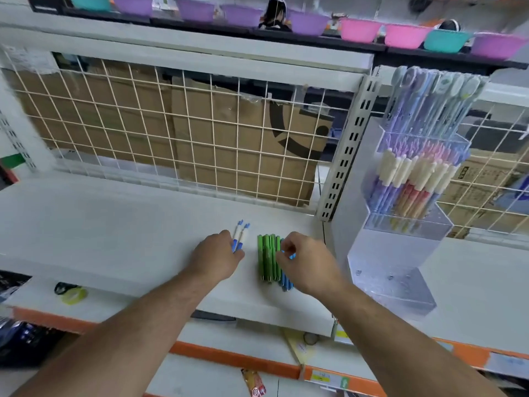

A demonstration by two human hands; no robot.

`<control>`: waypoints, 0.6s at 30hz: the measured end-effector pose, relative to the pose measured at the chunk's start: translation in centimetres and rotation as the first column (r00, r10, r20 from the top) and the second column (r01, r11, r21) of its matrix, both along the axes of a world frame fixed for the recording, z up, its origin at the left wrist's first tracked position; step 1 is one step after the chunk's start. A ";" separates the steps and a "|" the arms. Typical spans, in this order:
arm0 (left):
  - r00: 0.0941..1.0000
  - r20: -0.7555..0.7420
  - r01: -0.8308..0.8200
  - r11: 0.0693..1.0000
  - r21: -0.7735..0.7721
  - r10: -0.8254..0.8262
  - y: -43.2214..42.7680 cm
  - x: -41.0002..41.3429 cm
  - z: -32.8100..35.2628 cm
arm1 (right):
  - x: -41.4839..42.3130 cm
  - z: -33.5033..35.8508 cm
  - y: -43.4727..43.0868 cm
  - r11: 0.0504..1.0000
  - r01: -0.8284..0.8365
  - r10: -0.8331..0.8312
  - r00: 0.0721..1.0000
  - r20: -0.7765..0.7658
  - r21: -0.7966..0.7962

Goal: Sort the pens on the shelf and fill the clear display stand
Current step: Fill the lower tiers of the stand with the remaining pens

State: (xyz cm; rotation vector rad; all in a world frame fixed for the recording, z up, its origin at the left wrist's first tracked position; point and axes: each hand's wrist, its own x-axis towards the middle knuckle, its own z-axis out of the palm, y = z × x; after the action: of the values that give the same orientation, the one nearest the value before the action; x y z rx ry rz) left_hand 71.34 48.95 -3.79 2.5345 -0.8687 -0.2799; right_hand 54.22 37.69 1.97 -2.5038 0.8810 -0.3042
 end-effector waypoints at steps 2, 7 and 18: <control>0.999 0.034 0.015 0.998 0.055 -0.017 -0.3 0.3 0.0 | 0.3 0.1 0.0 1.000 0.010 -0.010 1.000 -0.013 0.007; 0.998 0.066 0.005 0.983 0.181 -0.018 -1.2 0.8 0.9 | 1.0 0.3 -0.2 0.999 0.035 -0.035 0.999 -0.002 0.015; 0.999 0.024 0.028 0.972 0.233 -0.034 -1.8 1.2 1.9 | 0.6 0.1 -0.5 0.999 0.054 -0.054 0.999 -0.001 -0.006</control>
State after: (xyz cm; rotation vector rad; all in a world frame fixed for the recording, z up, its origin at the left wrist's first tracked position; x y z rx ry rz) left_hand 72.55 47.20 -1.93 2.7479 -0.9356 -0.3770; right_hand 54.85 37.16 2.08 -2.4886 0.9504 -0.3234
